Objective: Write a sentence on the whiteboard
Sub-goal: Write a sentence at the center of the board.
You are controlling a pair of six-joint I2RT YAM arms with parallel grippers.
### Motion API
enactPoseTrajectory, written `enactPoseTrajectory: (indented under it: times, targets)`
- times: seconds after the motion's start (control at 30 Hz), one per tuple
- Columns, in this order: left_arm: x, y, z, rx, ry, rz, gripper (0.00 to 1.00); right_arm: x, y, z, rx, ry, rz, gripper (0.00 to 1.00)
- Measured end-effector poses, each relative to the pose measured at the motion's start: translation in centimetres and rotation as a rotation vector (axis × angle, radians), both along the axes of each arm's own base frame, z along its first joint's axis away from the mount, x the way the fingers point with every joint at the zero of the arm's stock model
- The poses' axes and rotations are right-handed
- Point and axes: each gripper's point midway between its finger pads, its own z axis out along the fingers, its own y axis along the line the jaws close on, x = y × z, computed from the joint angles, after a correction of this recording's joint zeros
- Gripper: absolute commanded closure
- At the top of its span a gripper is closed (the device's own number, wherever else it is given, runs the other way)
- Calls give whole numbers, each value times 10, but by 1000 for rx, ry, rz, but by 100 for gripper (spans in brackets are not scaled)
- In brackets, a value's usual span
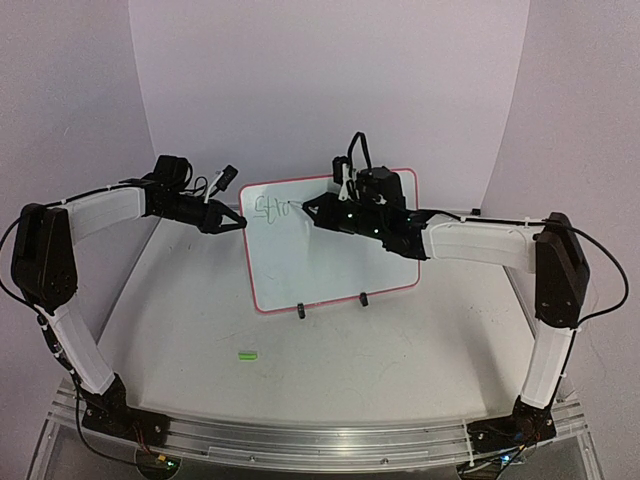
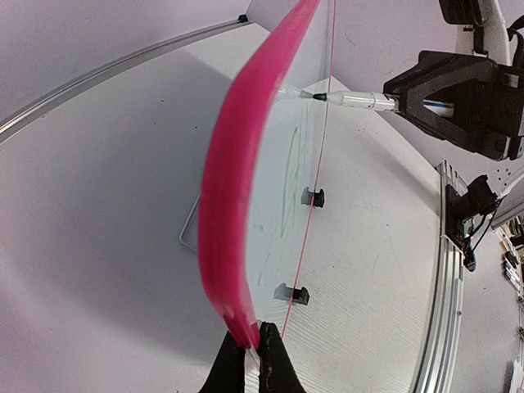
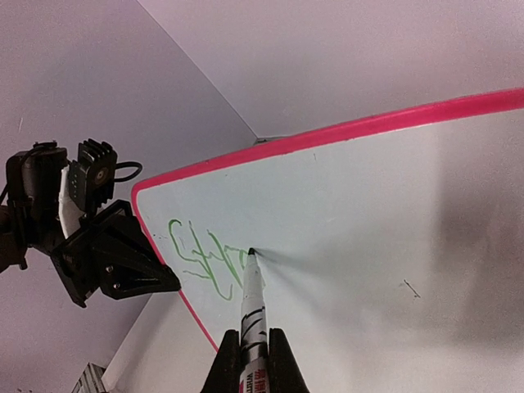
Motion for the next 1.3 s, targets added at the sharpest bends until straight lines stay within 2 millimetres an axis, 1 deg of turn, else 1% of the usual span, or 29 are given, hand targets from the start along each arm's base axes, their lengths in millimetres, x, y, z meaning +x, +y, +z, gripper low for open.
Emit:
enactPoseTrajectory:
  times: [0.17, 0.37, 0.7, 1.3]
  targets:
    - [0, 0, 0, 0, -1, -1, 100, -3, -3, 2, -1, -3, 3, 100]
    - [0, 0, 0, 0, -2, -2, 100, -5, -6, 8, 3, -14, -1, 100]
    - [0, 0, 0, 0, -2, -2, 100, -4, -8, 7, -4, -11, -15, 100]
    - [-2, -1, 1, 4, -4, -7, 100, -2, -11, -2, -30, 10, -29, 100]
